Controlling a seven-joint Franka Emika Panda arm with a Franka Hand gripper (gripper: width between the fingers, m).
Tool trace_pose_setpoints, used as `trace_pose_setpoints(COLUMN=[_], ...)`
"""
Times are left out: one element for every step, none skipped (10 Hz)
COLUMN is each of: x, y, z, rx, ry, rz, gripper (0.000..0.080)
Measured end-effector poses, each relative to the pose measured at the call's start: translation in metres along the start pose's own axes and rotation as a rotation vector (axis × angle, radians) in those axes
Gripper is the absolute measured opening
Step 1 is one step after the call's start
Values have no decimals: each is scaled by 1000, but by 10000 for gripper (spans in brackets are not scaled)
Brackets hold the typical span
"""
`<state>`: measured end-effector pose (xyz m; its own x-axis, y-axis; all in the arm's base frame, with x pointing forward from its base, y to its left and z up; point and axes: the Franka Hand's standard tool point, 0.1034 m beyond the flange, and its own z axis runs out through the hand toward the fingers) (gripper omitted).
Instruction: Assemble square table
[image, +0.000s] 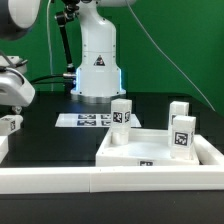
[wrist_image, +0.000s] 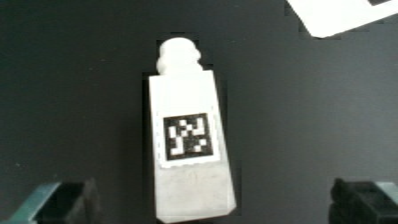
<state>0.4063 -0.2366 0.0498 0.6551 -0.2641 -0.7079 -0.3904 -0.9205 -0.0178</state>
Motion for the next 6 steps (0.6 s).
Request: trace_pose_setpoints(x=[-1, 3, 1, 5, 10, 11], y=[1, 3, 7, 10, 9, 6], z=[2, 4, 8, 8, 6, 6], rx=[5, 1, 8, 6, -9, -12], ry=[-61, -84, -151, -171, -143, -124], rz=[5, 9, 4, 6, -20, -87], gripper=[648, 648, 648, 648, 648, 648])
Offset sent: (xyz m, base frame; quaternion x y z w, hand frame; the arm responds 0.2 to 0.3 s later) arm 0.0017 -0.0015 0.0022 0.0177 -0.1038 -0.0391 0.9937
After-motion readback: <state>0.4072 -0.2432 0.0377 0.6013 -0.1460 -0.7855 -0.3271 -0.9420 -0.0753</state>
